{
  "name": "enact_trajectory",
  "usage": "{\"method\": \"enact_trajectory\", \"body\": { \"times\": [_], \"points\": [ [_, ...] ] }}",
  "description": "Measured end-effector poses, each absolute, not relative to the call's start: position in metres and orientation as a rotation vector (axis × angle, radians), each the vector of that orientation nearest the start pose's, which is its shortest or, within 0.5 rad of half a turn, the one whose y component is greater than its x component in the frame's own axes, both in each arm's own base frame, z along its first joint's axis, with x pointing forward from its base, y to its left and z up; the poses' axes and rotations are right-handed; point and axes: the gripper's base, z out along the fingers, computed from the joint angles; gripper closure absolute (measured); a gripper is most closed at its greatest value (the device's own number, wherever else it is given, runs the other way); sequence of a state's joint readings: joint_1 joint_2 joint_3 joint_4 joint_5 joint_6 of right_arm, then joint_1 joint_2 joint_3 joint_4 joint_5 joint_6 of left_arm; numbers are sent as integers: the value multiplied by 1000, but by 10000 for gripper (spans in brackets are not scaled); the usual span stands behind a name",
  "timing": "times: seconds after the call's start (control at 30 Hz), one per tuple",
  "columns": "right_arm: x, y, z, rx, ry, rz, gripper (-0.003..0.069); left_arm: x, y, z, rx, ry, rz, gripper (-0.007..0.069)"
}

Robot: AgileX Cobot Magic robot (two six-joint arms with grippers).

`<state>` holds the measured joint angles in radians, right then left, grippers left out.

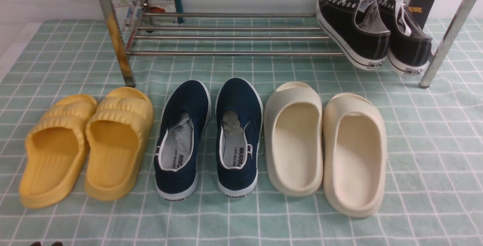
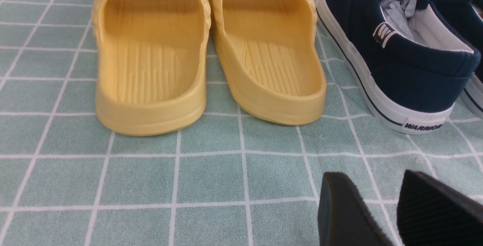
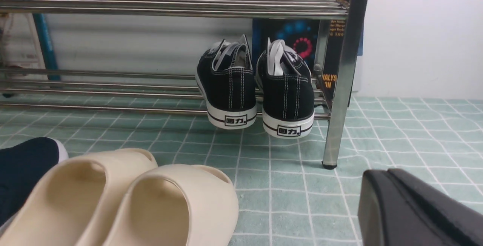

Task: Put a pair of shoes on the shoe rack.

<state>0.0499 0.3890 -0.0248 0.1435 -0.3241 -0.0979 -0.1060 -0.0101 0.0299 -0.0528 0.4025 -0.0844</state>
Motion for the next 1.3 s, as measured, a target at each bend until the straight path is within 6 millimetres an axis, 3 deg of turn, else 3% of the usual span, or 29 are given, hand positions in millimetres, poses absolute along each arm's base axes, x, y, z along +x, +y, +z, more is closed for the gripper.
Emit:
{"method": "enact_trajectory", "body": {
  "times": [0.43,0.97,1.3],
  "points": [
    [88,3,199,-2,1652,57,633,51,-7,168,-12,1909,-181,386],
    [57,6,198,-30,1580,115,615,51,-7,168,-12,1909,-181,386],
    [53,7,174,-115,1845,66,601,51,-7,168,-12,1909,-181,386]
  ]
}}
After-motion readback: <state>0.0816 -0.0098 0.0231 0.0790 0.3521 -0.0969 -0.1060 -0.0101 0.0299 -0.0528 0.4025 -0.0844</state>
